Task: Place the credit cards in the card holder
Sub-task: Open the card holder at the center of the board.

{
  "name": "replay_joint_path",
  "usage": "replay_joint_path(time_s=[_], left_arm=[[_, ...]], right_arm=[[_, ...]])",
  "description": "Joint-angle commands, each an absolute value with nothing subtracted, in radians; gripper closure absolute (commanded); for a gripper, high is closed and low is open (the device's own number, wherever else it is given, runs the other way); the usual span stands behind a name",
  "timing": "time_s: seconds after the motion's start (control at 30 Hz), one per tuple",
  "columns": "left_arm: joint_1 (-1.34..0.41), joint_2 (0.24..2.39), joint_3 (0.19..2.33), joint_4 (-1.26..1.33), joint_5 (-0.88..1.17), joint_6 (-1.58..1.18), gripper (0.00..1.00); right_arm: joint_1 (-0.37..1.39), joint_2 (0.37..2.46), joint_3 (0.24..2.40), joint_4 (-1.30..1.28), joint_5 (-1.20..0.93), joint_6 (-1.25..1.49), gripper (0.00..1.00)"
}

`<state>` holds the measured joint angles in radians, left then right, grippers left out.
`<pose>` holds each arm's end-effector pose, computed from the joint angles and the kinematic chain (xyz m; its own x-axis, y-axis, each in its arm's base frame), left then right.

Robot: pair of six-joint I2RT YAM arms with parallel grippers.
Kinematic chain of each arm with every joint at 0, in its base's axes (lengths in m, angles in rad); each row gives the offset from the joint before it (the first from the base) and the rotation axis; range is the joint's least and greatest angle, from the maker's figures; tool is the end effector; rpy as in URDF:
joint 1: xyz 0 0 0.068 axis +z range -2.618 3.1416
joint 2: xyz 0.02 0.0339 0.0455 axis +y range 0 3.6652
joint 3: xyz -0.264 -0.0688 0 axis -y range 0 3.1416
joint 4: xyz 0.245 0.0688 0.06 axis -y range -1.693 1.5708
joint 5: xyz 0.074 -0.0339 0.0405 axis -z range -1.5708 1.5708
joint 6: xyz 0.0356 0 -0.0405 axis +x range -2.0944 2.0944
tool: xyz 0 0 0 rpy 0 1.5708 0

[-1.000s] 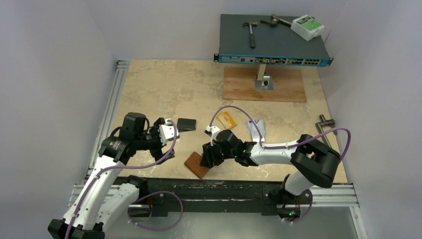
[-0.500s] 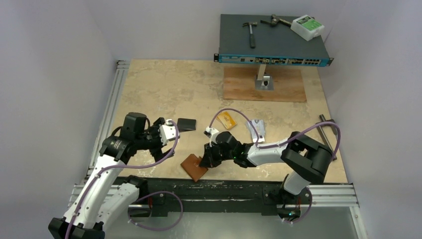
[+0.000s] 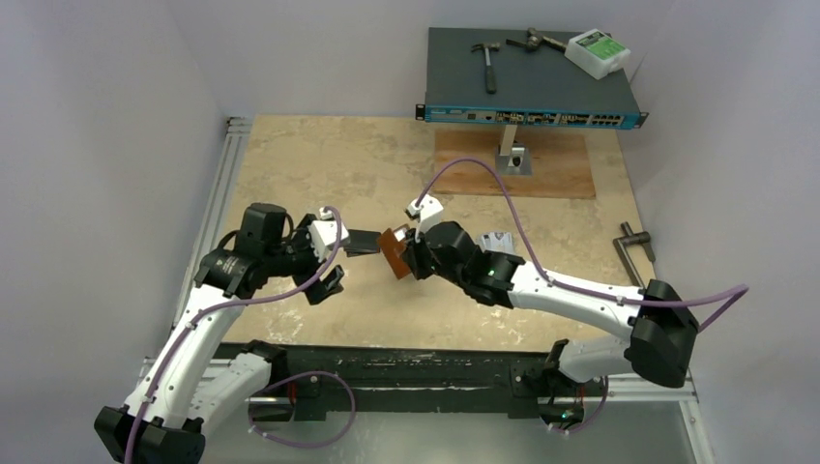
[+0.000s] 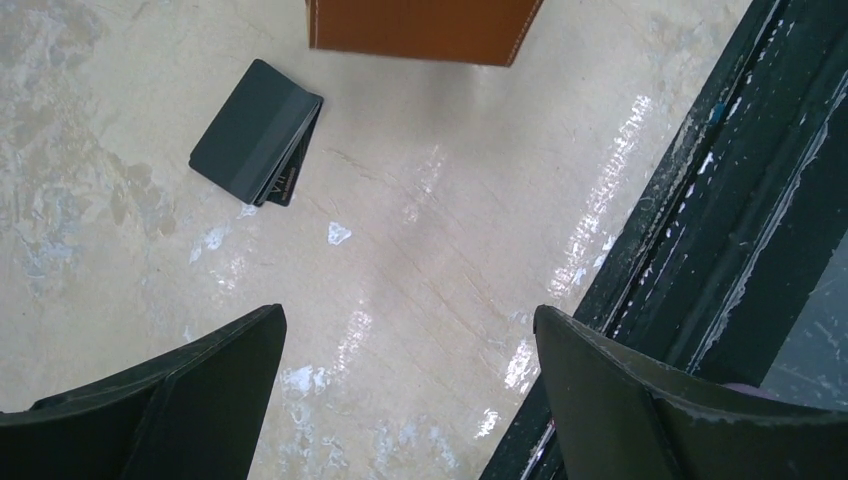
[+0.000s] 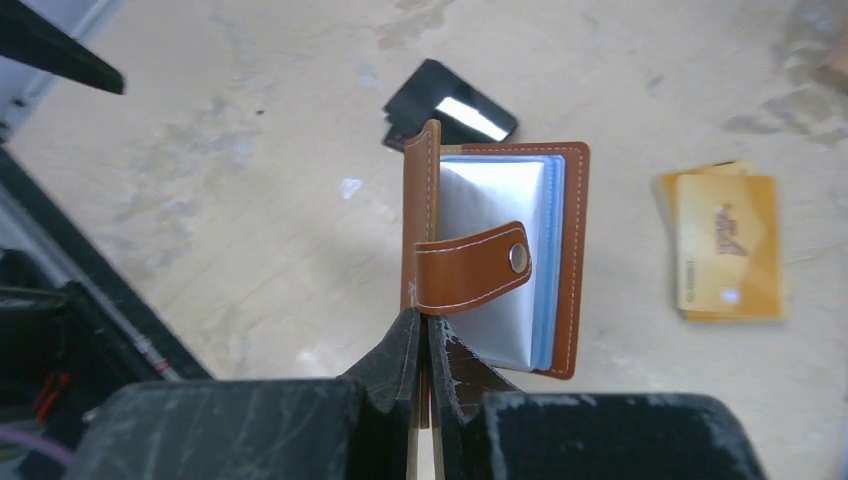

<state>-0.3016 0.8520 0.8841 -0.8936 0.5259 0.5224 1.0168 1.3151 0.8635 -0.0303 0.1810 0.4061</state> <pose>0.1449 -0.0638 0.3005 -0.3440 0.5589 -0.7545 0.8547 0.5191 -0.0051 0.1614 0.2487 0.2655 -0.5213 -0.1041 -0.8470 -0.5951 0.7557 0.2734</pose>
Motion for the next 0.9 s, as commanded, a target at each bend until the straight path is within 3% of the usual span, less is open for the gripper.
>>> replay_joint_path(time_s=[0.0, 0.17, 0.33, 0.87], left_arm=[[-0.295, 0.856, 0.927, -0.864, 0.529, 0.42, 0.05], [-0.283, 0.845, 0.905, -0.872, 0.504, 0.41, 0.06], [-0.27, 0.844, 0.905, -0.878, 0.487, 0.407, 0.06], [-0.221, 0.88, 0.857, -0.792, 0.392, 0.395, 0.07]], right_arm=[[1.096, 1.385, 0.924, -0.191, 0.447, 0.24, 1.0], [1.24, 1.54, 0.996, -0.258, 0.722, 0.172, 1.0], [1.305, 1.633, 1.045, -0.271, 0.82, 0.096, 1.0], [1.507, 1.875, 1.146, -0.4, 0.811, 0.135, 1.0]])
